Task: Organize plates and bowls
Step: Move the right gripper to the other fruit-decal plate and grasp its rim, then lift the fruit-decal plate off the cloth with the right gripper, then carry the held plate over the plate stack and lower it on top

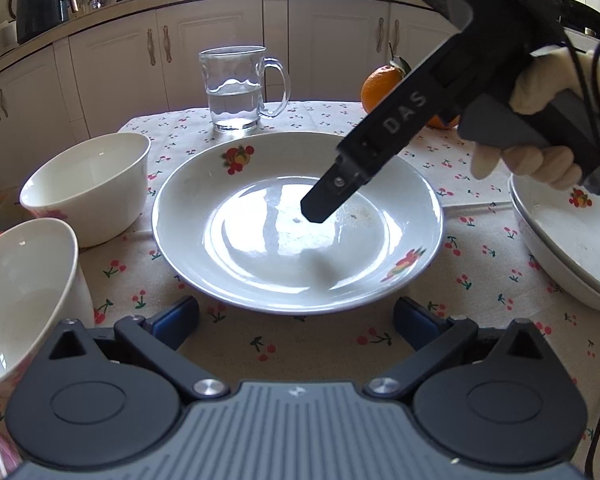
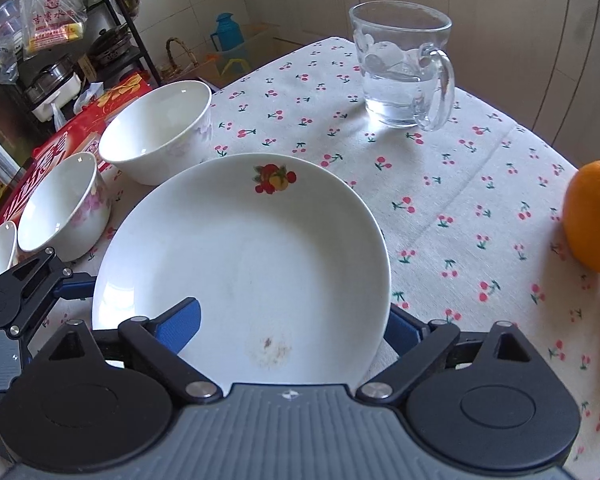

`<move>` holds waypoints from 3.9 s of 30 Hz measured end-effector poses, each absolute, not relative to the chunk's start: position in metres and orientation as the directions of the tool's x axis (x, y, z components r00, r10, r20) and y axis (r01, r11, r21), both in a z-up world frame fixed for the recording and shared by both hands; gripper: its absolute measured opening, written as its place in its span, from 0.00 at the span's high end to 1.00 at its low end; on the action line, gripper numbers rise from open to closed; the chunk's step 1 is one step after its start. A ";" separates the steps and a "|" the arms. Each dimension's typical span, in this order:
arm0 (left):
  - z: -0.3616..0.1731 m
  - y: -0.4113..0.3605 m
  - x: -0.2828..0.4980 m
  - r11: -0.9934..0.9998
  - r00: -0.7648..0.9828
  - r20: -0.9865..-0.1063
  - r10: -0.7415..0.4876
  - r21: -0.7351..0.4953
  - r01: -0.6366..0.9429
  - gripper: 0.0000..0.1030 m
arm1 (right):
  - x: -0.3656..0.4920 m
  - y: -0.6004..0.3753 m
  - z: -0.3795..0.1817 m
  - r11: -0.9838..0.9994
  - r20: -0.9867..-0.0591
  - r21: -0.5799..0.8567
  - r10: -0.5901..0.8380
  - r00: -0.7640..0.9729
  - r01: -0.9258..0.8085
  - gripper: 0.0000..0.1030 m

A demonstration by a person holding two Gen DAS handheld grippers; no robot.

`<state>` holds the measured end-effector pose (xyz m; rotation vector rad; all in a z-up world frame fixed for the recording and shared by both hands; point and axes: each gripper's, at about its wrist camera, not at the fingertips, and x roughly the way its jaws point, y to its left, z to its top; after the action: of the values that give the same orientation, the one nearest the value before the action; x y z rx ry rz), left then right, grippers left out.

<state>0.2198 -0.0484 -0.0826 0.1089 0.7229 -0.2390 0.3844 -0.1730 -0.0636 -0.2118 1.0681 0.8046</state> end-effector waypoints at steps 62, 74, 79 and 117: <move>-0.076 -0.040 0.216 0.952 0.718 -0.663 -0.212 0.024 0.304 0.12 | 0.429 -0.162 -0.062 0.592 -0.789 0.351 0.604 0.111 -0.725 0.29; -0.076 -0.039 0.212 0.947 0.712 -0.666 -0.221 0.029 0.321 0.13 | 0.419 -0.169 -0.063 0.604 -0.787 0.364 0.606 0.112 -0.710 0.28; -0.075 -0.039 0.210 0.942 0.709 -0.669 -0.224 0.036 0.332 0.13 | 0.418 -0.172 -0.061 0.597 -0.779 0.373 0.617 0.109 -0.710 0.28; -0.019 -0.065 0.125 0.826 0.622 -0.695 -0.359 0.073 0.559 0.13 | 0.281 -0.237 -0.004 0.674 -0.748 0.349 0.619 0.240 -0.651 0.28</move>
<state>0.1245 -0.0652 -0.0189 0.2963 0.7260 -0.5362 0.2809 -0.2371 -0.0038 -0.0368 1.0051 0.8690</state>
